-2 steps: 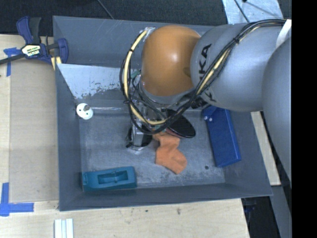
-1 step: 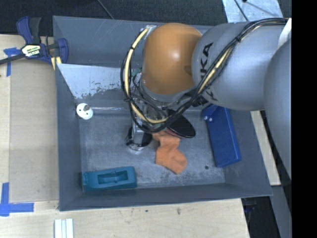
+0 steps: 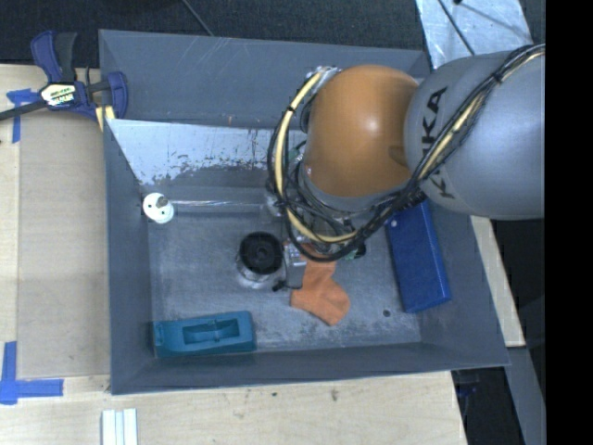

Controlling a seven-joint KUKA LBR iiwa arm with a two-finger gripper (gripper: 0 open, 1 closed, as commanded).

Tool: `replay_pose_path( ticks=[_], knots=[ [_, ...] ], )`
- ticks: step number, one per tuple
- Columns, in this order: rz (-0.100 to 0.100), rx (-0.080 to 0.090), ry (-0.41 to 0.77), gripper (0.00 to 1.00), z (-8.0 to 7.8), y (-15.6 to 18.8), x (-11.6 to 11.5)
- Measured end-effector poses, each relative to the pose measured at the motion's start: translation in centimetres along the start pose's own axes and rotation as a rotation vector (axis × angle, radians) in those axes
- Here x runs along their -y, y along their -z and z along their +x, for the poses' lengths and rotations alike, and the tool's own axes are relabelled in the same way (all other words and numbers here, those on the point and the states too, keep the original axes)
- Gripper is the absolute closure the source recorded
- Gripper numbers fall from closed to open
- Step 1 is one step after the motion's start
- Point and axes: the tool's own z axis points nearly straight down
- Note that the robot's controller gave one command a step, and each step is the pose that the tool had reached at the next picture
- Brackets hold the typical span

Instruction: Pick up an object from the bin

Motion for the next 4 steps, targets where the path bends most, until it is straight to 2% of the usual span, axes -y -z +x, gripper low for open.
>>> replay_pose_path(
  ticks=[1,2,3,4],
  knots=[
    [0.000,0.008,-0.077,0.00,-0.3,-4.4,2.6],
    [0.002,-0.004,-0.118,0.00,-0.5,-7.7,1.9],
    [-0.001,0.004,-0.079,1.00,-1.2,-10.1,3.5],
    [-0.001,0.003,-0.080,1.00,-1.2,-10.1,3.5]
  ],
)
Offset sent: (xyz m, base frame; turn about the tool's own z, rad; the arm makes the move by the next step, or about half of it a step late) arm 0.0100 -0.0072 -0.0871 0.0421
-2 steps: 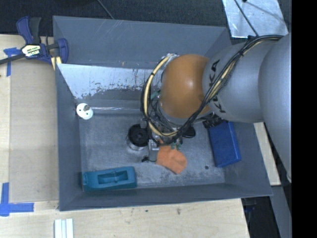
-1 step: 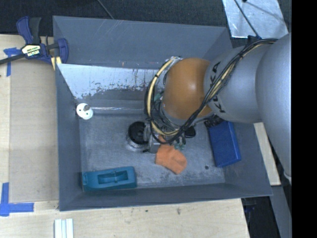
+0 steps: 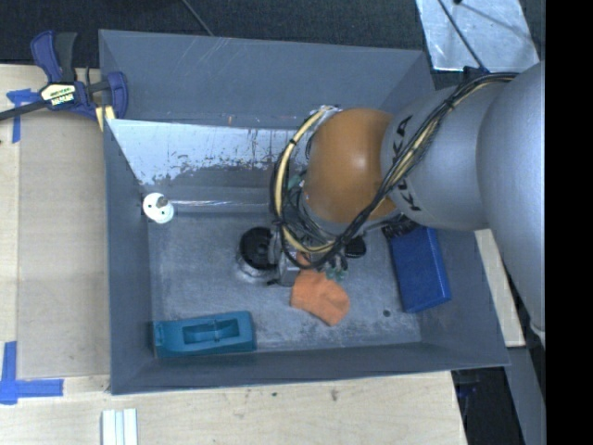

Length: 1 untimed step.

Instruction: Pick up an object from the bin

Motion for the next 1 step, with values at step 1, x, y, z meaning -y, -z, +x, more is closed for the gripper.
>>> replay_pose_path(
  ticks=[1],
  knots=[
    [0.000,0.000,0.000,1.00,0.00,0.00,0.00]
  ],
)
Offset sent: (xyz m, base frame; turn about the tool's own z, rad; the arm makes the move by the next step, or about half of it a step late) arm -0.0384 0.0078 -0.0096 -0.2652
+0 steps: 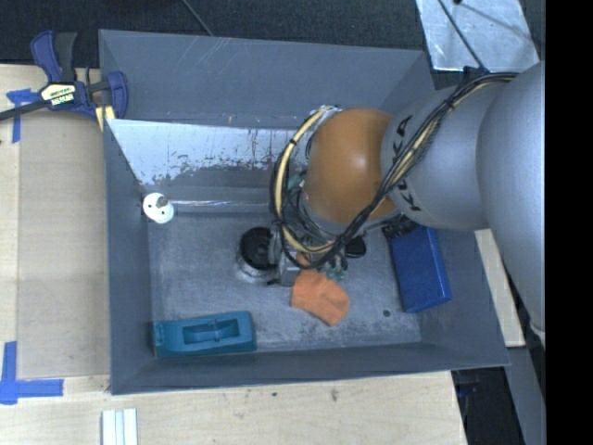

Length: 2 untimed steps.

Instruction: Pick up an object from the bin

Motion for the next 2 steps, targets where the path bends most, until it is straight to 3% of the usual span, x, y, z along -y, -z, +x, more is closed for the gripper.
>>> replay_pose_path(
  ticks=[1,2],
  knots=[
    [0.001,0.017,0.261,1.00,3.17,-0.37,-0.72],
    [0.001,0.017,0.261,1.00,3.17,-0.37,-0.72]
  ],
)
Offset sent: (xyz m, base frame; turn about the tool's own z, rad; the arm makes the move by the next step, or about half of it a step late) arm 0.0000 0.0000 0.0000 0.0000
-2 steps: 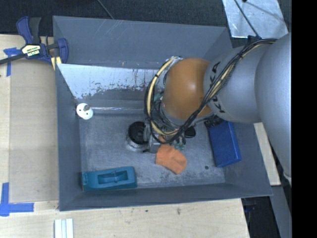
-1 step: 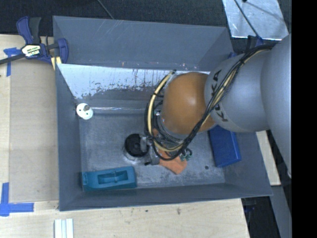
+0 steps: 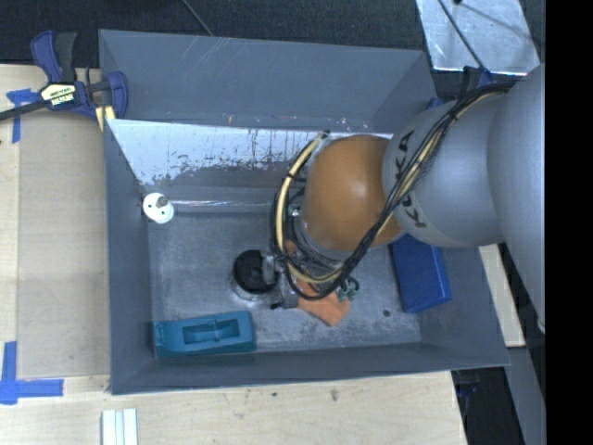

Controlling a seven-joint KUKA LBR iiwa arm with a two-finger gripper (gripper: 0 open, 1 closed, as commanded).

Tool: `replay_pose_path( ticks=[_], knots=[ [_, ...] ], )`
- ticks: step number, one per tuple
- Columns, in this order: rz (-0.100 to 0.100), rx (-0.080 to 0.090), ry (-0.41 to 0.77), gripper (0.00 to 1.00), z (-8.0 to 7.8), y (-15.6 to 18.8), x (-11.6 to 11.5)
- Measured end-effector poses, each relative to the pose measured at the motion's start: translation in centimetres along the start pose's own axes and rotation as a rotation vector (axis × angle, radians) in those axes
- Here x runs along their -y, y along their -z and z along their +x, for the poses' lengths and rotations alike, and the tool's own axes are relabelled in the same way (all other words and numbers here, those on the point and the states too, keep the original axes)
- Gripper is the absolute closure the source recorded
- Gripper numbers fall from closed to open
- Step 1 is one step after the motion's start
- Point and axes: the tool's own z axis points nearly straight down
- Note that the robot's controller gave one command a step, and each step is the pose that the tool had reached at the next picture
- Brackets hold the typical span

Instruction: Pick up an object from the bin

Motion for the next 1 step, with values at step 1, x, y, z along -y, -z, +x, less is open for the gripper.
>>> replay_pose_path(
  ticks=[1],
  knots=[
    [-0.002,-0.012,0.087,1.00,-0.91,18.65,-1.14]
  ],
)
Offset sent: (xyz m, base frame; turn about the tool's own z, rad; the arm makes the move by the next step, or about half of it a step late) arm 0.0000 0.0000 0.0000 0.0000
